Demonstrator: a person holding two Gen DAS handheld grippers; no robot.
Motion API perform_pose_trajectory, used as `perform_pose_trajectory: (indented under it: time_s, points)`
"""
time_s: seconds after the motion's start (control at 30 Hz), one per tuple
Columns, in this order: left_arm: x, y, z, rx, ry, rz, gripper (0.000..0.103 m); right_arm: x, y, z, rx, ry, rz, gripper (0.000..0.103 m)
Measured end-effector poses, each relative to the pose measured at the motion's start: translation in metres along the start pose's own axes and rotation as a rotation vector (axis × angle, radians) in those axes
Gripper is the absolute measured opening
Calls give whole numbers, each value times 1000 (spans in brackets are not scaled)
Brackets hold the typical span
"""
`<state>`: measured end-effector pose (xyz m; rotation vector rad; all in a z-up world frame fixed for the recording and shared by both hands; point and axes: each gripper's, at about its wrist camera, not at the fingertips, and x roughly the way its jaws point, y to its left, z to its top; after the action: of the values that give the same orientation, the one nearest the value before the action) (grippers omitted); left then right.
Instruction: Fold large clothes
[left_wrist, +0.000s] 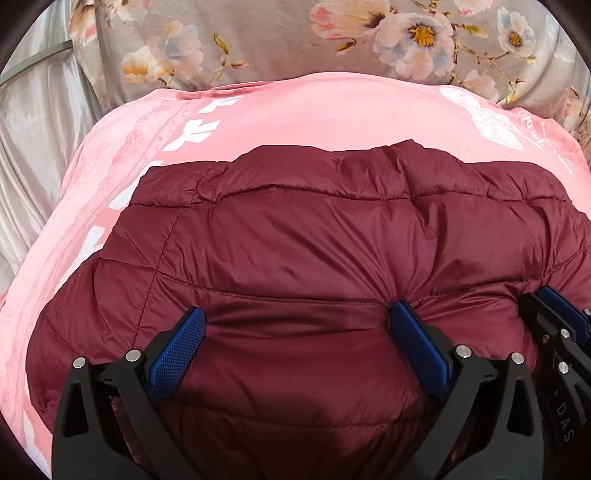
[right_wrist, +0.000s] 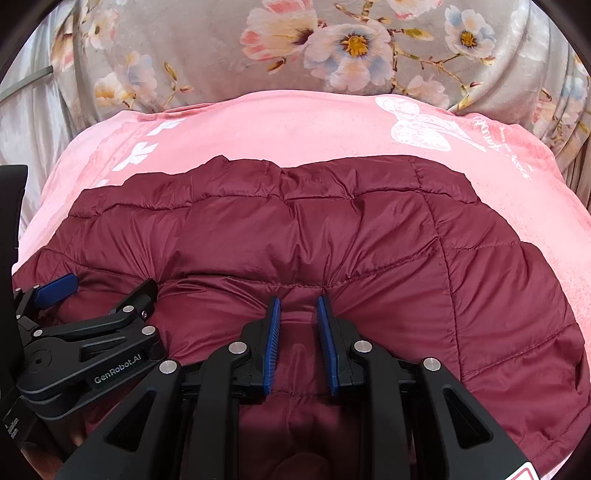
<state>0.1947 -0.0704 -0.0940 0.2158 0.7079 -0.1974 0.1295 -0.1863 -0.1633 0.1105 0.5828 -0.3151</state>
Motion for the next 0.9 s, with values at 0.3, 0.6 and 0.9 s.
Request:
perform_pose_trajectory:
  time_s: [0.3, 0.6, 0.9]
  points:
    - [1, -6, 0, 18, 2, 31, 98, 2, 6, 1, -23, 3, -39, 22]
    - [-30, 31, -10, -137, 21, -106, 98, -22, -2, -1, 63, -3, 25, 24]
    - [-69, 164, -70, -464, 9, -48, 98, -75, 39, -44, 7, 3, 187, 24]
